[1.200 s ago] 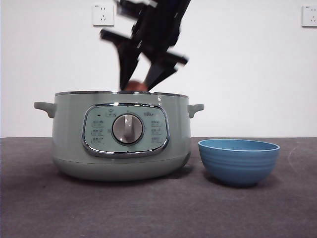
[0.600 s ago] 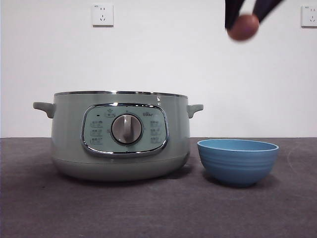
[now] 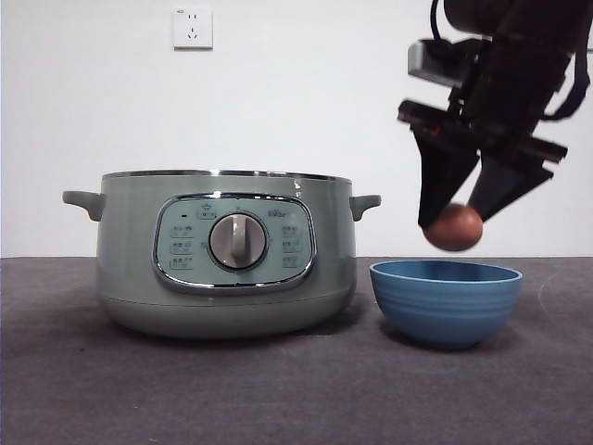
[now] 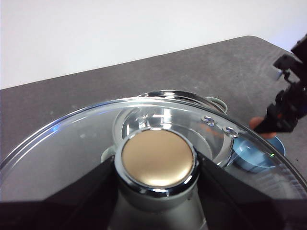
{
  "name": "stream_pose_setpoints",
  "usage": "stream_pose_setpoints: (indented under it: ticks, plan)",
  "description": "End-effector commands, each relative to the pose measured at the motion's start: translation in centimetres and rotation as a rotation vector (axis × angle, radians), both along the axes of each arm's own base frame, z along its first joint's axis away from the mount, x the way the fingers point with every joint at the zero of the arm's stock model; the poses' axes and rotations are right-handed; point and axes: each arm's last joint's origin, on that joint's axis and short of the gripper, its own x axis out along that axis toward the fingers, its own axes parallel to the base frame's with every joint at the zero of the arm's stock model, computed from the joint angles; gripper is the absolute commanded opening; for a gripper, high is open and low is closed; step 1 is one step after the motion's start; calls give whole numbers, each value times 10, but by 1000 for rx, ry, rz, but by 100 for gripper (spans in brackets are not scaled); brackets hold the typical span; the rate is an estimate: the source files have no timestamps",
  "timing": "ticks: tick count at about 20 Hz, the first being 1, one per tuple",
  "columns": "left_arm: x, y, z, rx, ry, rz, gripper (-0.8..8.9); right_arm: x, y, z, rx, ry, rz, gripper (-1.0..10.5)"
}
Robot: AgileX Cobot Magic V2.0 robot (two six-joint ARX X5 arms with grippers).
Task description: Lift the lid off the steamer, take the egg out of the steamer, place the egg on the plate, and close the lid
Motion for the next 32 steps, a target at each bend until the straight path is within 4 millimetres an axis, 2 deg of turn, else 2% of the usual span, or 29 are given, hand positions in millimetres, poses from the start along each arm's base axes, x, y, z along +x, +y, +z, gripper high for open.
stream_pose_setpoints:
  ticks: [1,6,15,18,19,20,22,23,26,28,32]
  plan:
    - [2,-2,9,-51,-74,-21,-9,1,1,-14,-9,13,11,-13]
    - [9,-6,10,-52,-65,-25,-9,10,9,-36,-25,43,31,-13]
    - [15,-9,11,-54,-71,-25,-9,13,22,-63,-62,109,73,-13]
    - [15,-9,11,-49,-73,-26,-9,13,26,-65,-65,98,95,-6]
    - [16,-9,11,-47,-74,-27,-9,13,26,-65,-65,99,94,36]
    - [16,-9,11,-46,-72,-27,-9,13,26,-65,-67,102,94,130]
    - [20,-11,10,-28,-67,-31,-9,11,29,-64,-67,101,105,388]
    - [23,-13,9,-25,-63,-31,-9,11,29,-64,-66,99,107,455]
    - [35,-20,10,-19,-68,-44,-9,8,30,-53,-52,66,112,475]
    - [47,-27,10,-24,-68,-86,-9,4,27,-36,-32,12,112,475]
    - [81,-45,3,-10,-49,-100,-9,-18,15,16,27,-123,108,475]
